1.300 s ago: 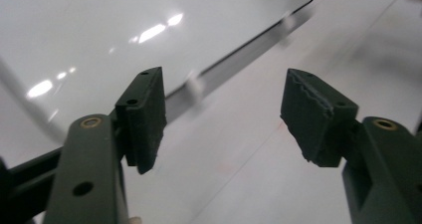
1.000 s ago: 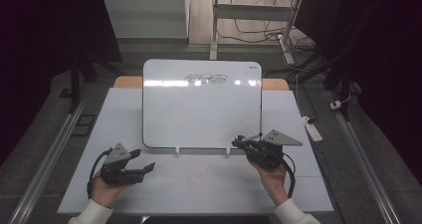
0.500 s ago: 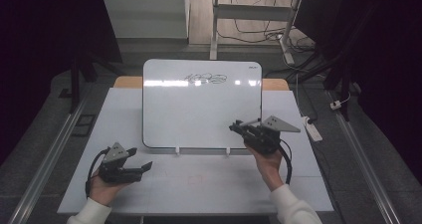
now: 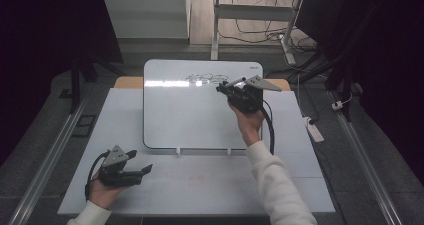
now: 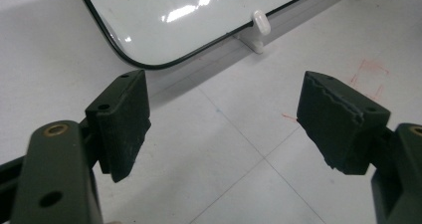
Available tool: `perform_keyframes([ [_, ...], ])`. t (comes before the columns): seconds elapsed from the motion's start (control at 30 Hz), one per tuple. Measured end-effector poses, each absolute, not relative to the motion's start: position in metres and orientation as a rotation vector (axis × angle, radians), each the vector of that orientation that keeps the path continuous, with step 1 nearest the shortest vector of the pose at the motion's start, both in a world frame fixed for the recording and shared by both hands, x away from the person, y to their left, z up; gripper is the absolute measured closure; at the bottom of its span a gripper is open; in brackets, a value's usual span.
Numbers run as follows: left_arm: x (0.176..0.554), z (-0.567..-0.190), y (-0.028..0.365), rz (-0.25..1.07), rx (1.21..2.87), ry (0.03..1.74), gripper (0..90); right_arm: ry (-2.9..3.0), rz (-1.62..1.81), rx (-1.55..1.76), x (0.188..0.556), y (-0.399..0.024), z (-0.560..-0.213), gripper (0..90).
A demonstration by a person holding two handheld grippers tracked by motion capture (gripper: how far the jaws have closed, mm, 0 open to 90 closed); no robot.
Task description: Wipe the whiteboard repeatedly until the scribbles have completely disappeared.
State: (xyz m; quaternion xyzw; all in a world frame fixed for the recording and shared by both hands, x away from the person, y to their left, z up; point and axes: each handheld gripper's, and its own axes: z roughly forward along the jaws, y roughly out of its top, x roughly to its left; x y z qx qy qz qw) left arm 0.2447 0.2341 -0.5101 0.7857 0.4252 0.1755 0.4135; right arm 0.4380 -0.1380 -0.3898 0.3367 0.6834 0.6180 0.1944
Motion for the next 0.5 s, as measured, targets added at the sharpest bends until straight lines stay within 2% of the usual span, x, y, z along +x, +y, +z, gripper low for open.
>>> perform_keyframes([
  [0.5,0.247,-0.515,0.236,0.443,1.983,1.080,22.0,1.921,1.717,0.931,0.486,-0.089,-0.387,77.8],
])
